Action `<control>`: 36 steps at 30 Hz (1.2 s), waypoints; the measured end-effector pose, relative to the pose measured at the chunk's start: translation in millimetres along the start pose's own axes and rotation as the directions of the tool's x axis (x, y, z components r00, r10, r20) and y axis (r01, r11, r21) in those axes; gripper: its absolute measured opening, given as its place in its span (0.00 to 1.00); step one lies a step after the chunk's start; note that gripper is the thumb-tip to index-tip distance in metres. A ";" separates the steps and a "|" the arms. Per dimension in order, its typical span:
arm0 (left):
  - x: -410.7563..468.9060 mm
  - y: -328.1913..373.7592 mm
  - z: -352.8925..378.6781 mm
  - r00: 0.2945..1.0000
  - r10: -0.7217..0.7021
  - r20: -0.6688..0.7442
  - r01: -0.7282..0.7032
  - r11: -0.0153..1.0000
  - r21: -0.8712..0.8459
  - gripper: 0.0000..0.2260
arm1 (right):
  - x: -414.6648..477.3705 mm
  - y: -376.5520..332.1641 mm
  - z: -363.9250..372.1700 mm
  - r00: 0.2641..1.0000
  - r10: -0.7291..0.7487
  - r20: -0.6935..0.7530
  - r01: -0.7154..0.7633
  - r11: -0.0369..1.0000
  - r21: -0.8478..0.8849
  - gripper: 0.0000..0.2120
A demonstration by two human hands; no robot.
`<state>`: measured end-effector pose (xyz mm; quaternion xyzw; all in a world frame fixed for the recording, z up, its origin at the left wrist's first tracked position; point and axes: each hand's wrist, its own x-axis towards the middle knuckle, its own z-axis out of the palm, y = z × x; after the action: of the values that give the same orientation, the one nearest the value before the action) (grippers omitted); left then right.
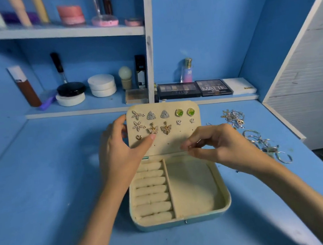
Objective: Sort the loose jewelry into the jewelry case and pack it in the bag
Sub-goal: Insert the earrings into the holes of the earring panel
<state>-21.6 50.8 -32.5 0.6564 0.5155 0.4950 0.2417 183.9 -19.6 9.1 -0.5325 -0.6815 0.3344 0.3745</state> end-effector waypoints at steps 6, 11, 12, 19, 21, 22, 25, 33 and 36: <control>9.2 20.9 10.7 1.000 0.024 0.012 -0.026 0.973 0.228 0.41 | 17.0 -0.6 20.1 0.974 -0.027 -0.227 0.048 0.995 0.083 0.15; 11.1 27.1 18.1 0.998 0.059 0.002 -0.056 0.944 0.326 0.46 | 27.2 4.7 25.5 0.913 -0.118 -0.391 0.130 0.991 0.005 0.08; 11.3 26.5 18.7 0.998 0.062 -0.001 -0.058 0.943 0.329 0.45 | 27.4 6.2 26.7 0.908 -0.151 -0.392 0.154 0.988 -0.025 0.08; 8.3 21.6 12.7 0.997 0.067 0.031 -0.073 0.968 0.241 0.40 | 26.6 13.9 31.9 0.886 -0.297 -0.356 0.208 0.941 -0.268 0.08; 7.9 20.0 11.2 0.997 0.073 0.034 -0.079 0.969 0.234 0.40 | 26.3 13.9 33.2 0.869 -0.341 -0.359 0.220 0.916 -0.337 0.07; 7.8 19.9 10.9 0.997 0.077 0.032 -0.082 0.970 0.231 0.39 | 26.2 14.3 33.9 0.864 -0.352 -0.359 0.221 0.907 -0.359 0.07; 6.4 20.1 10.8 0.996 0.087 0.019 -0.089 0.971 0.222 0.39 | 26.0 18.0 37.0 0.875 -0.349 -0.336 0.215 0.901 -0.377 0.08; 5.5 19.8 11.2 0.993 0.116 -0.012 -0.112 0.974 0.197 0.37 | 26.7 15.7 44.7 0.898 -0.310 -0.313 0.183 0.909 -0.375 0.07; 4.8 20.7 10.7 0.993 0.116 -0.010 -0.112 0.974 0.195 0.37 | 26.7 14.9 45.0 0.904 -0.273 -0.329 0.147 0.921 -0.361 0.05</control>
<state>-3.0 49.9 -17.6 0.7001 0.5253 0.4623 0.1422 147.9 7.0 -21.8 -0.5634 -0.6977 0.0662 0.4374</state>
